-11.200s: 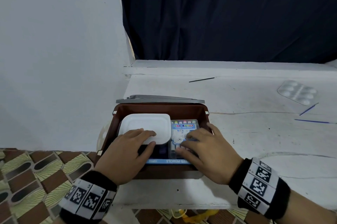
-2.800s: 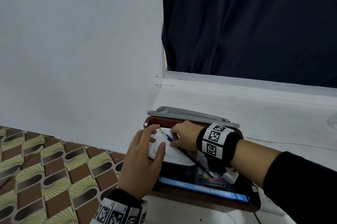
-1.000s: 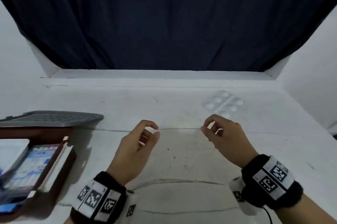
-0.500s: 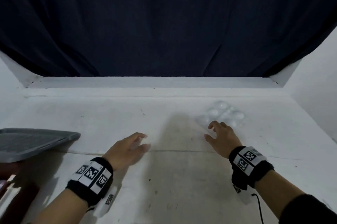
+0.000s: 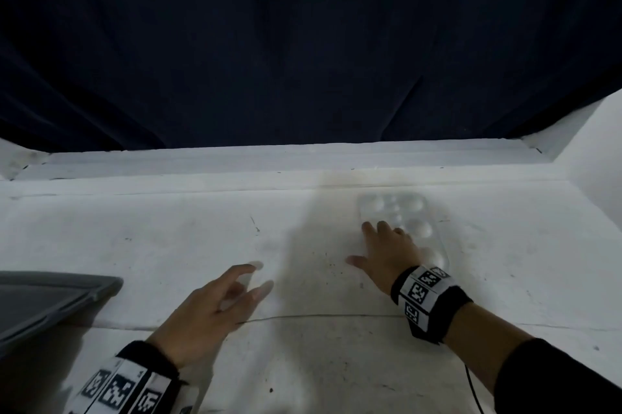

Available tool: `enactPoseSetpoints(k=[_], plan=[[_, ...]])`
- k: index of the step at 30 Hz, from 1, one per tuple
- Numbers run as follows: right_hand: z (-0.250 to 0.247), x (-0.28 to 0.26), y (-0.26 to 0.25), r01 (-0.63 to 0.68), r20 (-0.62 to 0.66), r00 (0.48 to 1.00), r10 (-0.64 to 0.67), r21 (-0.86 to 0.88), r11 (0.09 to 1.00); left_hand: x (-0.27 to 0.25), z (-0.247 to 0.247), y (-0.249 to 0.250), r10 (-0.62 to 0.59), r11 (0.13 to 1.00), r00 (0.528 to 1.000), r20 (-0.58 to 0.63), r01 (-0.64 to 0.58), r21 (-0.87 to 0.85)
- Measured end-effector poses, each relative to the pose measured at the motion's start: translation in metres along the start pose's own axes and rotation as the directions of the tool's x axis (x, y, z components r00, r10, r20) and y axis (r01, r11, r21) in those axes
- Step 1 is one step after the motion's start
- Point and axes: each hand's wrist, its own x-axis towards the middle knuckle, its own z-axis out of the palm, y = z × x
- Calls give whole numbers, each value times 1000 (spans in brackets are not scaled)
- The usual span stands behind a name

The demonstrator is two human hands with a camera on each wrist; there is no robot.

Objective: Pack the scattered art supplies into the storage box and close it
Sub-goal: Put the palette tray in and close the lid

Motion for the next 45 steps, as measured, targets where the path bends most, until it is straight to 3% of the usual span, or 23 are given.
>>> enactPoseSetpoints(k=[4,8,14,18,23,30,34,39,42,45], plan=[[2,-16,-5,157,-85,985,-151,74,985,-8,6,-3,11,999,998,-61,-14,-47],[6,-40,-7,166,-63,985,-161,90,982,-21,11,-12,59,998,992,-112,-63,-27],[-4,-90,-18,266,-58,964,-261,117,957,-64,15,-5,90,977,964,-252,-134,-165],[-14,-130,-45,368,-221,921,-321,219,904,-105,18,-4,112,952,920,-375,-207,-224],[-15,-161,-83,509,-445,822,-355,297,808,-164,11,-9,125,928,847,-516,-284,-242],[-7,-185,-138,521,-544,811,-216,502,691,-241,-19,-20,102,907,757,-646,-337,-251],[-4,-212,-181,443,-492,869,-58,718,537,-274,-42,-34,91,906,709,-699,-351,-238],[-10,-238,-250,486,-551,828,106,799,355,-308,-89,-63,144,937,697,-703,-324,-130],[-12,-245,-297,529,-613,781,120,751,394,-326,-127,-96,161,937,718,-677,-327,-124],[-17,-253,-343,609,-746,661,80,595,524,-342,-170,-131,193,945,734,-651,-319,-79]])
